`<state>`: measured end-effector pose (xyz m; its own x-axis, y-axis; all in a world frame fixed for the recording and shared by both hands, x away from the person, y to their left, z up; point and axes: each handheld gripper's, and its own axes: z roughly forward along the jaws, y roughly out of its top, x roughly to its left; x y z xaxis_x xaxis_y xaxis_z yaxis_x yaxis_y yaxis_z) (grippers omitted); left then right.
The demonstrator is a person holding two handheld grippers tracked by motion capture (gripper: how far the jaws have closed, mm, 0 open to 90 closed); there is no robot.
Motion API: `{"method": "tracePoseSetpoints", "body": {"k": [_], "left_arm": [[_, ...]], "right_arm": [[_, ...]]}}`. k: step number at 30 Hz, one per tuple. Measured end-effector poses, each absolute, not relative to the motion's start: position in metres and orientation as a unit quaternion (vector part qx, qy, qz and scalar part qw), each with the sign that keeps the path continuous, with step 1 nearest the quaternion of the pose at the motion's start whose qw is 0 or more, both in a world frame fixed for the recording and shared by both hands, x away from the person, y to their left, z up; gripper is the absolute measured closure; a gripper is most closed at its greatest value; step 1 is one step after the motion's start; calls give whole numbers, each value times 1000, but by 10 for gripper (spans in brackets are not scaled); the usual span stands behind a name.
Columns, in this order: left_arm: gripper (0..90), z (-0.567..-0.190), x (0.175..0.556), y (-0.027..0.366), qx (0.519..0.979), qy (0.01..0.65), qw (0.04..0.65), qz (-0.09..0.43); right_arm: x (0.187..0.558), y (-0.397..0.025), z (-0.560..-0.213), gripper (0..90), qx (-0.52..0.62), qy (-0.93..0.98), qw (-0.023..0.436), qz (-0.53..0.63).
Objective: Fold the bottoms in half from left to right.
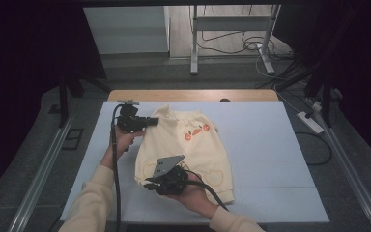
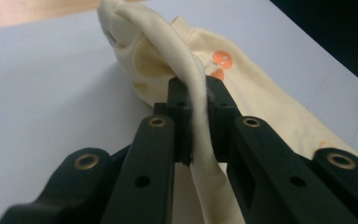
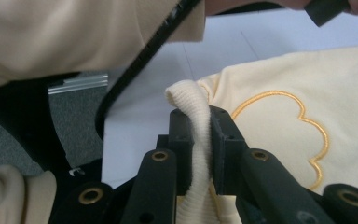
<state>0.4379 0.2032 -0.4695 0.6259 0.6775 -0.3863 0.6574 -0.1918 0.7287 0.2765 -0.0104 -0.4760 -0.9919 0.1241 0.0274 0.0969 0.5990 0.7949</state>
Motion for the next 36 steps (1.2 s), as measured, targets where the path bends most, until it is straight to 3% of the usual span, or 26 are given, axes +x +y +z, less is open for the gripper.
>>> {"method": "tracePoseSetpoints", "body": {"k": [6, 14, 36], "left_arm": [[823, -466, 437, 207, 770, 434, 467, 16], [823, -452, 431, 216, 759, 434, 486, 20], [821, -467, 436, 190, 758, 442, 480, 13]], "right_arm": [[277, -7, -482, 800, 62, 897, 12, 438], [273, -4, -464, 803, 46, 883, 18, 467], [274, -51, -475, 805, 95, 888, 23, 450]]}}
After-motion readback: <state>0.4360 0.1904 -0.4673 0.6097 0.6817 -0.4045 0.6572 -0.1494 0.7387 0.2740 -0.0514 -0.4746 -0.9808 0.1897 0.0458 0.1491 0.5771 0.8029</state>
